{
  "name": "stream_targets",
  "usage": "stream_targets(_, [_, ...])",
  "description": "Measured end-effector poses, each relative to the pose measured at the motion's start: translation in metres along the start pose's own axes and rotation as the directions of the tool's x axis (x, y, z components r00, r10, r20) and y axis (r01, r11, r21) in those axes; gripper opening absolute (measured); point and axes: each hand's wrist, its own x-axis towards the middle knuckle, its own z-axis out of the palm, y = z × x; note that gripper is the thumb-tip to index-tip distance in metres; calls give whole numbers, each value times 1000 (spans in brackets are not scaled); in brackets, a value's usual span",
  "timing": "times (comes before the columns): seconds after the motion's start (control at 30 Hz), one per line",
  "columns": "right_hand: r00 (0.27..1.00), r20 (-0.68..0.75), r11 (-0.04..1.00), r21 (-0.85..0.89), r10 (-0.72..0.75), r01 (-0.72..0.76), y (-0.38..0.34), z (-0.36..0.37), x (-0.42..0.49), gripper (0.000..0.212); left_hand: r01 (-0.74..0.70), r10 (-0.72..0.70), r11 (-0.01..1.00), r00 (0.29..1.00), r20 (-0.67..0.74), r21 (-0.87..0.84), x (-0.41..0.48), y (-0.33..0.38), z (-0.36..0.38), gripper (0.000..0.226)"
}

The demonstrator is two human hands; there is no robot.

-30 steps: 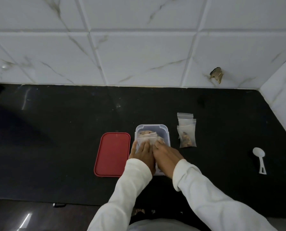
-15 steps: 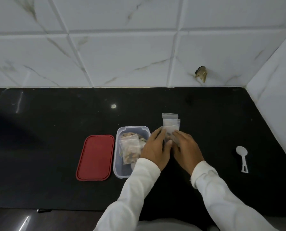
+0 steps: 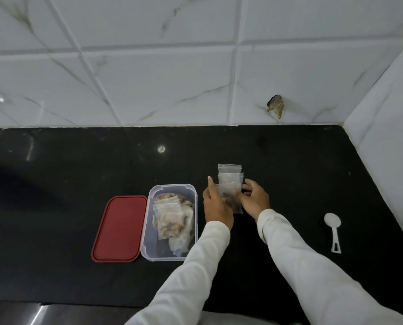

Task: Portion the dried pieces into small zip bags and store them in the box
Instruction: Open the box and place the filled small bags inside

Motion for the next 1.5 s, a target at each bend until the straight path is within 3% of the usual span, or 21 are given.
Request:
stream_targets(0.2, [1000, 10, 1000, 13, -2, 1, 5, 0, 11, 38, 93, -97, 994, 993, -65, -60, 10, -7, 2, 78])
stream_targets(0.5, [995, 60, 990, -115, -74, 80, 20, -9, 11, 12, 55, -60, 995, 996, -59, -83, 14, -10, 4, 68])
stream_targets(0.77, [995, -40, 994, -65, -92, 89, 25, -16, -1, 24, -18, 17, 990, 1000, -6, -137, 7, -4, 2, 17])
stream_targets(1.07, [988, -111, 992, 52, -105, 111, -8, -13, -41, 41, -64, 38, 964, 994, -104, -257, -12, 17, -20, 10])
stream_targets(1.17, [986, -80, 979, 133, -148, 157, -28, -7, -65, 35, -60, 23, 960, 990, -136, -273, -20, 16, -41, 13])
stream_targets(1.27, [978, 40, 961, 199, -203, 191, -39, 5, -84, 21, -61, 5, 962, 979, -206, -268, -26, 9, -68, 17])
stream_targets(1.5, [955, 116, 962, 26, -274, 273, -51, 46, -100, 20, 27, -82, 971, 972, -222, -239, -30, -30, -131, 12])
